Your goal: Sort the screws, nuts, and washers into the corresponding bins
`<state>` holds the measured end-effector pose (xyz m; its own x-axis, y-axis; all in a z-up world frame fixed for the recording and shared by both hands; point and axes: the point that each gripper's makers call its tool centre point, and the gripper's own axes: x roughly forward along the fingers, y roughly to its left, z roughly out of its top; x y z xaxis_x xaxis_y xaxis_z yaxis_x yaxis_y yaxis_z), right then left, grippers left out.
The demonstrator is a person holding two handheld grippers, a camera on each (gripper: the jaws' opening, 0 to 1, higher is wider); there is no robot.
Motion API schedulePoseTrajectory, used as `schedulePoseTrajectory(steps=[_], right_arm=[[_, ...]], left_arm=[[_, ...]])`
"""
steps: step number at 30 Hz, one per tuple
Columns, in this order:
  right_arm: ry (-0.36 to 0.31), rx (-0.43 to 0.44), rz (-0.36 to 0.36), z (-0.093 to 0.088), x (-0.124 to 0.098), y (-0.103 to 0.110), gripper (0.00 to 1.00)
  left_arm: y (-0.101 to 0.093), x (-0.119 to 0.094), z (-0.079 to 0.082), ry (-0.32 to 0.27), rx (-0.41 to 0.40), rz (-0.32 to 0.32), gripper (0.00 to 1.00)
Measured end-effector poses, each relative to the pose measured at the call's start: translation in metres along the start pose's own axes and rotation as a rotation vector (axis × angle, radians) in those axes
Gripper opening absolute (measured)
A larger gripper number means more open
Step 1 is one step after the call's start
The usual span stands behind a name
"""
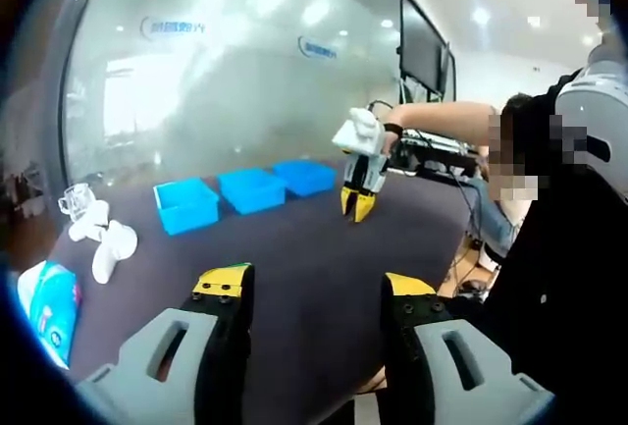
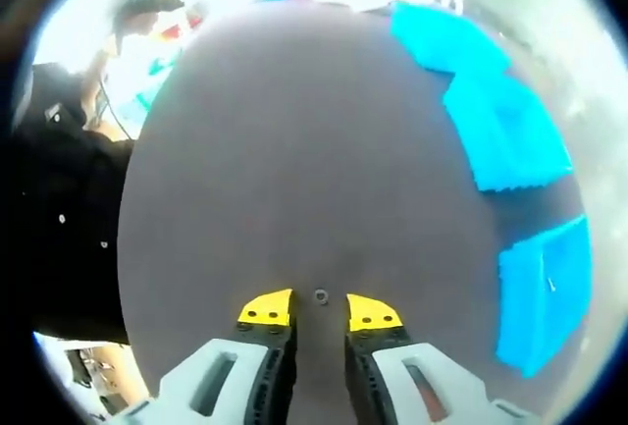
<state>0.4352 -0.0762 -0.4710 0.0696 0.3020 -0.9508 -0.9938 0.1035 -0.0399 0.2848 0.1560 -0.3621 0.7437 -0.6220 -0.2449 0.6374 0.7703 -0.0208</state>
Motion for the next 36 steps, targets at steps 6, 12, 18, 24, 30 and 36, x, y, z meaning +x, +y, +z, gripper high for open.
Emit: schedulePoseTrajectory(steps=[6, 12, 18, 24, 30, 36], right_arm=[[0.005, 0.010, 0.024, -0.001, 0.001, 0.002, 0.11], [0.013, -0.022, 0.017, 0.000, 0.002, 0.007, 0.01], [0.013, -0.029, 0.009, 0.001, -0.001, 0.010, 0.01], [-0.051, -0.028, -0.011, 0.009, -0.014, 0.017, 0.01], [-0.287, 0.000, -0.116, 0.040, -0.045, 0.022, 0.01], [-0.492, 0.040, -0.232, 0.057, -0.072, 0.033, 0.01]], left_arm=[[-0.001, 0.001, 0.001, -0.003, -0.001, -0.002, 0.50], [-0.003, 0.000, 0.002, -0.006, 0.001, -0.003, 0.50], [-0.004, -0.001, 0.004, -0.011, 0.003, -0.001, 0.50], [-0.002, -0.003, 0.007, -0.020, 0.003, 0.006, 0.50], [0.003, -0.007, 0.010, -0.040, -0.001, 0.023, 0.50], [0.007, -0.010, 0.012, -0.060, -0.009, 0.038, 0.50]])
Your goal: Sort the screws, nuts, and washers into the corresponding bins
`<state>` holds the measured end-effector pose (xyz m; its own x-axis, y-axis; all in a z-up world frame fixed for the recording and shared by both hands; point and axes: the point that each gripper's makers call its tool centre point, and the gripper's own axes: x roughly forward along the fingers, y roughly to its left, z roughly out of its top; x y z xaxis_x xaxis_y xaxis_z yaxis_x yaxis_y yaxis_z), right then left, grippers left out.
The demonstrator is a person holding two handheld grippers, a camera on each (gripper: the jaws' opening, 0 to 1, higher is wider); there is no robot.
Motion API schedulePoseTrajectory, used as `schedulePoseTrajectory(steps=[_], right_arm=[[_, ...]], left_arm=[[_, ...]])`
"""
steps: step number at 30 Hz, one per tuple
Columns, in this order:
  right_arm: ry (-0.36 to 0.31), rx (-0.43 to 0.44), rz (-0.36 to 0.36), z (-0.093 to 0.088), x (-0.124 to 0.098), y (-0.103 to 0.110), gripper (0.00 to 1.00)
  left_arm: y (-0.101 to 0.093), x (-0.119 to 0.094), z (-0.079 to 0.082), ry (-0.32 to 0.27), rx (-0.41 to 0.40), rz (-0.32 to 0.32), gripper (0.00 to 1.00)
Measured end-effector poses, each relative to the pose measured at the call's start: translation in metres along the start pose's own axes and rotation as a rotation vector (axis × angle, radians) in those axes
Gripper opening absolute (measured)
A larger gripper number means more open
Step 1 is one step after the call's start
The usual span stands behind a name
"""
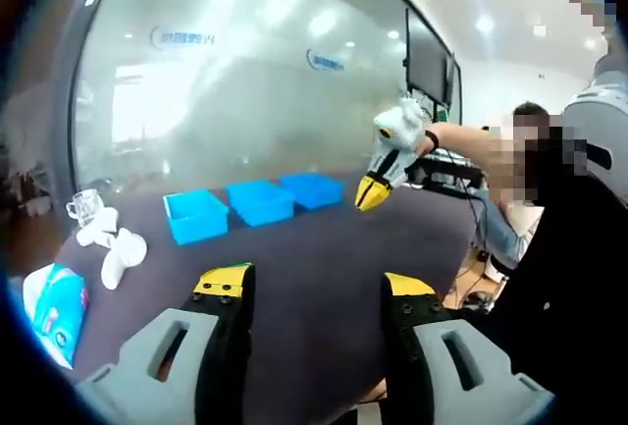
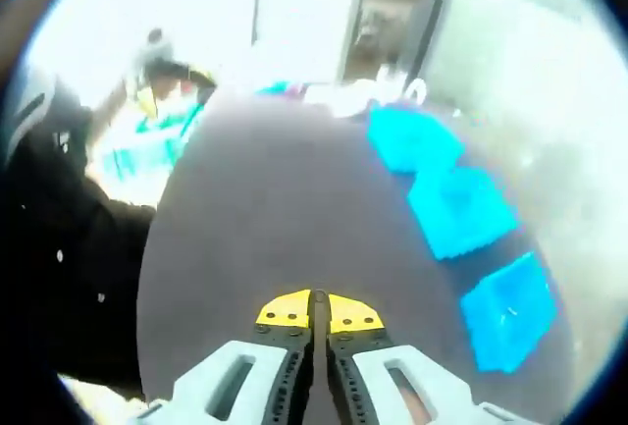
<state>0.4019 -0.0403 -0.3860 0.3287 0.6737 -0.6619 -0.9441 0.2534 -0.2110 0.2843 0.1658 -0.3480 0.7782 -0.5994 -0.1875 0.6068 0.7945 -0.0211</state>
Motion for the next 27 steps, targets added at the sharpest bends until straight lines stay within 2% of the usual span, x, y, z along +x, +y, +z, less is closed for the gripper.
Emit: schedulePoseTrajectory(steps=[2, 5, 7, 9, 11, 13, 15, 20, 27], right_arm=[[-0.080, 0.016, -0.052, 0.008, -0.007, 0.004, 0.01], [-0.165, 0.038, -0.125, 0.014, -0.015, 0.006, 0.01], [-0.199, 0.037, -0.178, 0.014, -0.019, 0.008, 0.01], [-0.233, 0.044, -0.224, 0.016, -0.020, -0.002, 0.01], [-0.262, 0.050, -0.262, 0.015, -0.022, 0.001, 0.01], [-0.291, 0.053, -0.314, 0.014, -0.023, -0.006, 0.01], [-0.317, 0.062, -0.342, 0.014, -0.025, -0.002, 0.01], [-0.420, 0.135, -0.435, 0.018, -0.033, -0.001, 0.01], [-0.499, 0.213, -0.578, 0.012, -0.049, -0.012, 0.01]], left_arm=[[0.002, -0.001, 0.002, -0.010, -0.001, 0.006, 0.50], [0.003, -0.002, 0.005, -0.020, -0.002, 0.014, 0.50], [0.004, -0.003, 0.007, -0.024, -0.001, 0.017, 0.50], [0.004, -0.004, 0.009, -0.029, -0.001, 0.020, 0.50], [0.005, -0.004, 0.010, -0.032, -0.001, 0.024, 0.50], [0.005, -0.004, 0.011, -0.035, -0.002, 0.028, 0.50], [0.005, -0.005, 0.012, -0.039, -0.005, 0.030, 0.50], [0.006, -0.006, 0.014, -0.046, -0.011, 0.038, 0.50], [0.011, -0.008, 0.015, -0.055, -0.017, 0.059, 0.49]])
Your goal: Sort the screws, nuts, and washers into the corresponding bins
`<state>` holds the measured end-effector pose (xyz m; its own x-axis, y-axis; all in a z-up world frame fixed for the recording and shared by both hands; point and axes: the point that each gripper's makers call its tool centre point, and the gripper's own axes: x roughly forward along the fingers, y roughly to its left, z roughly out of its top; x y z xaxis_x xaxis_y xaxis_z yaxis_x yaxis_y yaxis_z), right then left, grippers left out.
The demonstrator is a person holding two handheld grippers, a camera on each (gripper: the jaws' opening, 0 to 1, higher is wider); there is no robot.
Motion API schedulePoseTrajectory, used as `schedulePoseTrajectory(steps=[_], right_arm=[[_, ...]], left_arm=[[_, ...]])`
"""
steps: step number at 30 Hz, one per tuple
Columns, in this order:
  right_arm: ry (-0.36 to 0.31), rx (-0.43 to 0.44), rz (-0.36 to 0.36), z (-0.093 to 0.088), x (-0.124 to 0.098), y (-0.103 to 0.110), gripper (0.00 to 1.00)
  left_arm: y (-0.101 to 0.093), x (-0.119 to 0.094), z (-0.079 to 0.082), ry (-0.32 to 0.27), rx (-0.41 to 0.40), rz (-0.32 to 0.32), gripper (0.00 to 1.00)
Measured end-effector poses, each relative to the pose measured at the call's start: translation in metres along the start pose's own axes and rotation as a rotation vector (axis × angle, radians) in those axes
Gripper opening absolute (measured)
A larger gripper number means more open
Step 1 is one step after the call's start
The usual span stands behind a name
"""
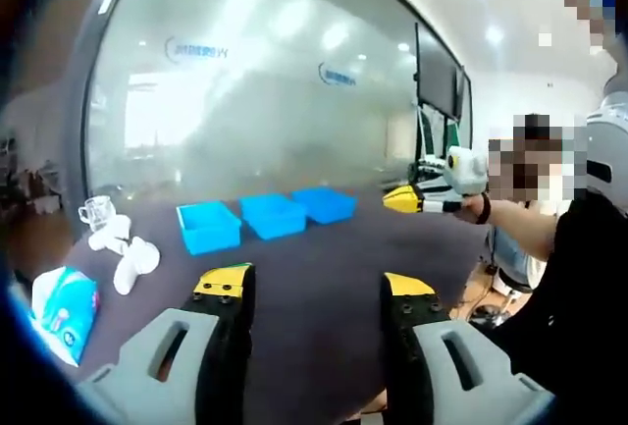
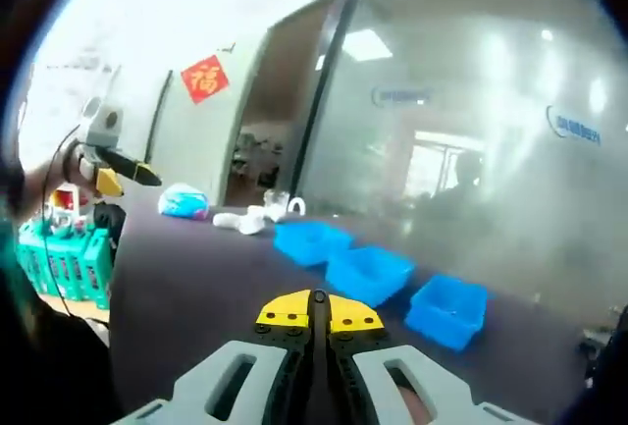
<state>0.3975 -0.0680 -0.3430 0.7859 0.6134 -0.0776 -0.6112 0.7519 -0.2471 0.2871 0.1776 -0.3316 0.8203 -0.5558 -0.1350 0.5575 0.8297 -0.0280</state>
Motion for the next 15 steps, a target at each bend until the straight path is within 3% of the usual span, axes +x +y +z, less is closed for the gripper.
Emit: schedulePoseTrajectory(steps=[8, 15], right_arm=[[-0.053, 0.084, -0.063, 0.007, -0.006, -0.002, 0.01], [-0.071, 0.102, -0.092, 0.023, 0.013, -0.005, 0.01]], left_arm=[[0.006, -0.002, 0.001, -0.017, -0.016, 0.024, 0.49], [0.010, -0.004, 0.001, -0.029, -0.014, 0.048, 0.49]])
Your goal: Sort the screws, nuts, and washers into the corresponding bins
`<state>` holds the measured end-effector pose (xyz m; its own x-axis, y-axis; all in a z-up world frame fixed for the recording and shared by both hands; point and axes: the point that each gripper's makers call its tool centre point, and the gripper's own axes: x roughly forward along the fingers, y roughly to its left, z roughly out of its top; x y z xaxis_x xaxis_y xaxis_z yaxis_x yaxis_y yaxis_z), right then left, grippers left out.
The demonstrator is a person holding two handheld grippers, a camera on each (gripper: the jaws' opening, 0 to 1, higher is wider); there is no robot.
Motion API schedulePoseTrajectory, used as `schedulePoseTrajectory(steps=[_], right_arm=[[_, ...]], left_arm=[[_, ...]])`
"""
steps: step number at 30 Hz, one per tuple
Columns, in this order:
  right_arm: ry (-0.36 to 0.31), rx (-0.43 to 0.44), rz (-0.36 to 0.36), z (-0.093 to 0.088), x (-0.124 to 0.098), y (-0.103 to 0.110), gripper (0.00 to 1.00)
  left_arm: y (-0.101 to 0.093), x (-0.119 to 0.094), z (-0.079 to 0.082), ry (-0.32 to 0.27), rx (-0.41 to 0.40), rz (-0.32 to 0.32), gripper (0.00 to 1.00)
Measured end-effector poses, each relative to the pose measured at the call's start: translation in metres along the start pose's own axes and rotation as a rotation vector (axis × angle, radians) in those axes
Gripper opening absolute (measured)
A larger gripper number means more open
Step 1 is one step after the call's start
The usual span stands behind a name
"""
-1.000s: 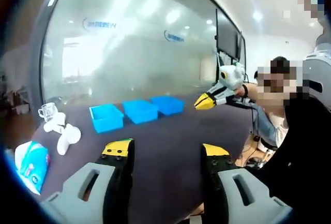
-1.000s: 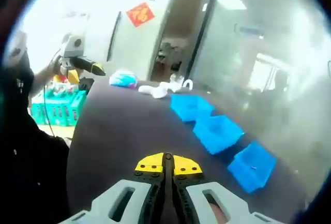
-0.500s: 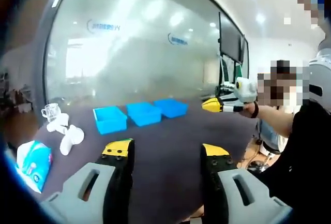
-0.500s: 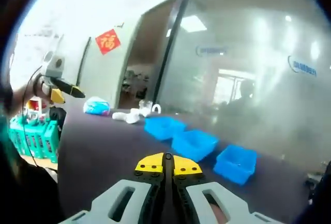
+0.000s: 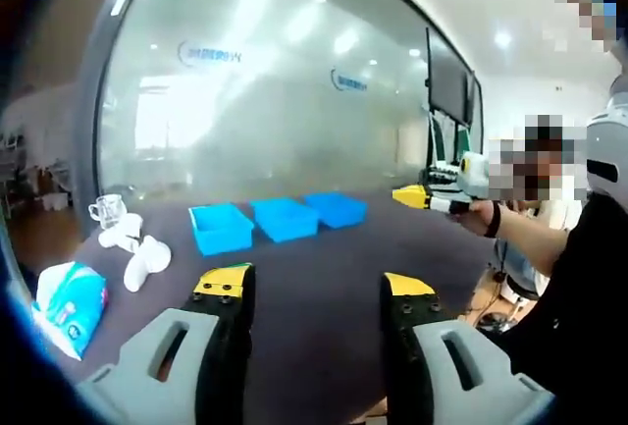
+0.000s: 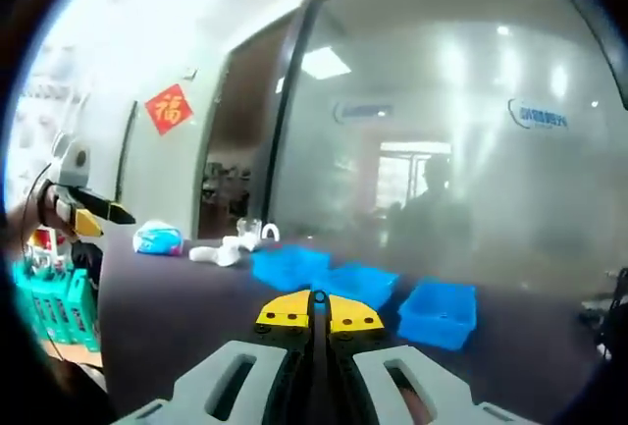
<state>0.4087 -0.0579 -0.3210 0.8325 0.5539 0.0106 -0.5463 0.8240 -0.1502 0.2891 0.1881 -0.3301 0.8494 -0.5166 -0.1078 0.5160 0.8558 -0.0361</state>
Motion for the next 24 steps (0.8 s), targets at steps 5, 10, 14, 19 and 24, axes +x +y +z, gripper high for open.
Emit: schedulePoseTrajectory(steps=[5, 10, 14, 19, 24], right_arm=[[-0.014, -0.006, -0.006, 0.015, 0.027, -0.007, 0.01], [-0.013, -0.006, -0.015, 0.022, 0.056, -0.013, 0.01], [-0.008, 0.003, -0.048, 0.024, 0.080, -0.024, 0.01], [0.017, 0.019, -0.080, 0.021, 0.110, -0.036, 0.01], [0.060, 0.010, -0.093, 0.014, 0.137, -0.042, 0.01]], left_arm=[[0.005, -0.004, 0.003, -0.016, -0.015, 0.019, 0.49], [0.010, -0.008, 0.005, -0.026, -0.006, 0.045, 0.49], [0.010, -0.010, 0.005, -0.030, -0.005, 0.050, 0.49], [0.012, -0.013, 0.005, -0.035, -0.008, 0.057, 0.49], [0.015, -0.016, 0.004, -0.041, -0.016, 0.067, 0.49]])
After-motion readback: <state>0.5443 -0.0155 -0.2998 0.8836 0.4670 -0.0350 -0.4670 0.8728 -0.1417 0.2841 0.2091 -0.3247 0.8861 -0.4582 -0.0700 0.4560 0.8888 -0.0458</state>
